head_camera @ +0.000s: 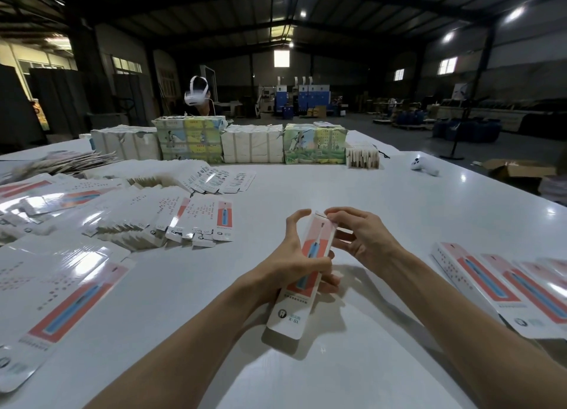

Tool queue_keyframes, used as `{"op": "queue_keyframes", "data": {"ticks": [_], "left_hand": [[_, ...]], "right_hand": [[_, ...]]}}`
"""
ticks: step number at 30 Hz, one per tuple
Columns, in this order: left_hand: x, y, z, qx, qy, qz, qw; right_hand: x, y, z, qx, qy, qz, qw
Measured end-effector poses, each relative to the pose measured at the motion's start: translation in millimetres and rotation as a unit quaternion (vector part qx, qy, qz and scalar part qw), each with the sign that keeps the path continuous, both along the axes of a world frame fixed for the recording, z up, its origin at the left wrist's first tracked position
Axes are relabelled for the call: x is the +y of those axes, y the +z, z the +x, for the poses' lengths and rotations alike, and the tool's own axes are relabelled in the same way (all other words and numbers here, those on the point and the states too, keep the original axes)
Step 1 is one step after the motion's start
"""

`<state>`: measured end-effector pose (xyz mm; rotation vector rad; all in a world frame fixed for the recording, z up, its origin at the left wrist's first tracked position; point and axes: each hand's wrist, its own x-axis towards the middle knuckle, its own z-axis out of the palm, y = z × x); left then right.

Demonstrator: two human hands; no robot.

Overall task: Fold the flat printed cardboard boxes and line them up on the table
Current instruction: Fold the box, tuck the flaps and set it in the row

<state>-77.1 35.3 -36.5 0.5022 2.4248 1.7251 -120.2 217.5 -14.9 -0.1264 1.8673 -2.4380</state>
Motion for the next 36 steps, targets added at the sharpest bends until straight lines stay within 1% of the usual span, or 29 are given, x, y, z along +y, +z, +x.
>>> {"op": "queue_keyframes", "data": {"ticks": [7, 10, 13, 15, 20, 26, 30, 32, 36], "left_hand": [[0.1, -0.6, 0.3, 0.007, -0.013, 0.006, 1.000], [-0.4, -1.1, -2.6, 0.019, -0.010, 0.003, 1.000], [-3.2, -2.7, -7.1, 0.016, 0.005, 0.018, 1.000], [-3.9, -3.8, -10.1, 0.010, 0.022, 0.026, 0.999], [-8.0, -6.7, -15.8, -0.029, 0.028, 0.095, 0.995], [-8.1, -7.4, -14.2, -0.042, 0.029, 0.085, 0.995], [-6.2, -5.6, -10.4, -0.048, 0.037, 0.085, 0.995], [-6.6, -4.2, -9.9, -0.064, 0.035, 0.105, 0.992], [-5.7, -5.7, -6.5, -0.106, 0.031, 0.192, 0.975]], "right_hand": [[3.0, -0.1, 0.0, 0.014, 0.012, 0.033, 0.999], [4.4, 0.7, 0.3, 0.020, 0.031, 0.024, 0.999], [2.4, -0.7, 0.9, 0.028, 0.067, 0.011, 0.997], [-2.8, -2.7, 2.0, 0.046, 0.074, 0.027, 0.996], [-13.1, -7.8, 7.2, 0.098, 0.049, 0.059, 0.992], [-9.8, -6.8, 12.6, 0.182, 0.024, 0.146, 0.972], [-8.5, -8.2, 11.5, 0.183, 0.012, 0.150, 0.972], [-11.5, -10.3, 11.1, 0.188, 0.008, 0.151, 0.970], [-22.8, -15.4, 8.5, 0.211, -0.013, 0.181, 0.961]]}}
